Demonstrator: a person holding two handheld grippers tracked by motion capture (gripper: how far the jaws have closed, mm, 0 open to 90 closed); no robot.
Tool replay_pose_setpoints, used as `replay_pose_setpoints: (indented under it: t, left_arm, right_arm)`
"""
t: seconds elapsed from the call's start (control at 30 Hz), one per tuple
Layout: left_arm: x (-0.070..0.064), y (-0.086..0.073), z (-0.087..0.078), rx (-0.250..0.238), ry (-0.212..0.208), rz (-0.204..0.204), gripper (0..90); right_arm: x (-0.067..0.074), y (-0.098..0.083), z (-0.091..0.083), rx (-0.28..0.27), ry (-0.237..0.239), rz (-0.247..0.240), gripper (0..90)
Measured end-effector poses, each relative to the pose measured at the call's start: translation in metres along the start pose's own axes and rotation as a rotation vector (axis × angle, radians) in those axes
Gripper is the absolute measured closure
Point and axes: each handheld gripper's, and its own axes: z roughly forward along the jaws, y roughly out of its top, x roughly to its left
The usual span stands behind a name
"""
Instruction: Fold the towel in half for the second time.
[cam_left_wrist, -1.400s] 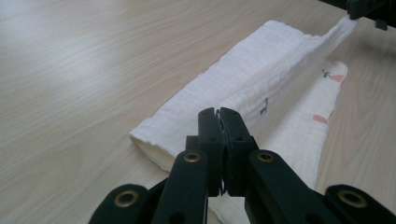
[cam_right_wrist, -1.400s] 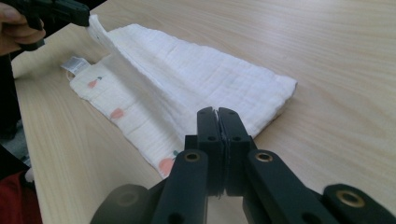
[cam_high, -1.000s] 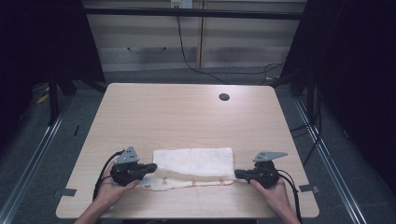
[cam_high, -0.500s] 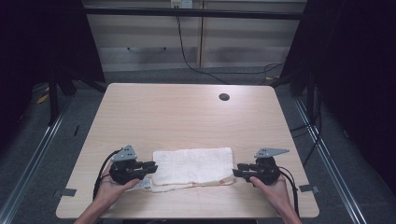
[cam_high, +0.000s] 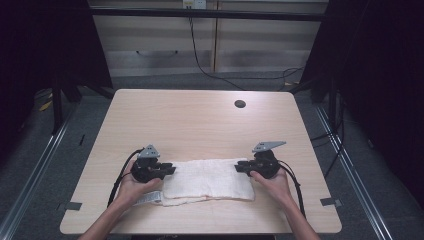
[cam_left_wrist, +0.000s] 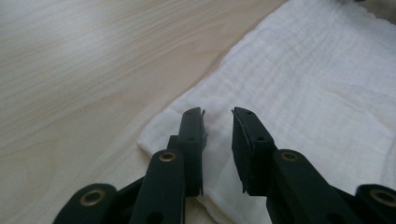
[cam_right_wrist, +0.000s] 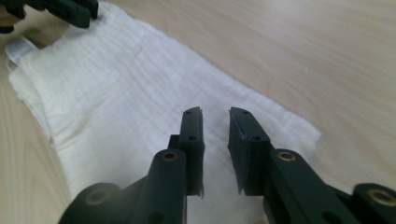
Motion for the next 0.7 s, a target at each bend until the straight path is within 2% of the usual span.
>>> replay_pose_setpoints:
  t: [0.07,0.17,0.33,0.5,0.57,0.63,0.7]
  left_arm:
    - [0.0,-0.001,0.0,0.007,0.011,0.012,74.4]
    - [0.002,-0.004,0.003,0.031,0.029,0.02,74.5]
    - [0.004,-0.006,0.003,0.025,0.02,0.025,74.8]
    - [0.003,-0.006,0.003,0.026,0.026,0.05,74.8]
    - [0.003,-0.006,0.003,0.029,0.023,0.056,74.9]
    - [0.003,-0.006,0.003,0.025,0.021,0.054,75.0]
    - [0.004,-0.006,0.003,0.023,0.024,0.054,75.1]
  right_arm:
    - [-0.003,-0.006,0.008,0.023,0.0,0.0,79.2]
    - [-0.001,-0.009,0.008,0.043,-0.005,-0.015,79.6]
    - [0.011,-0.022,-0.002,0.073,0.003,-0.042,79.7]
    - [0.021,-0.024,-0.005,0.101,0.016,-0.075,77.9]
    - [0.022,-0.023,-0.007,0.098,0.009,-0.082,76.3]
    - [0.018,-0.02,-0.012,0.058,0.001,-0.068,74.7]
    - [0.011,-0.015,-0.019,0.009,-0.033,-0.055,72.5]
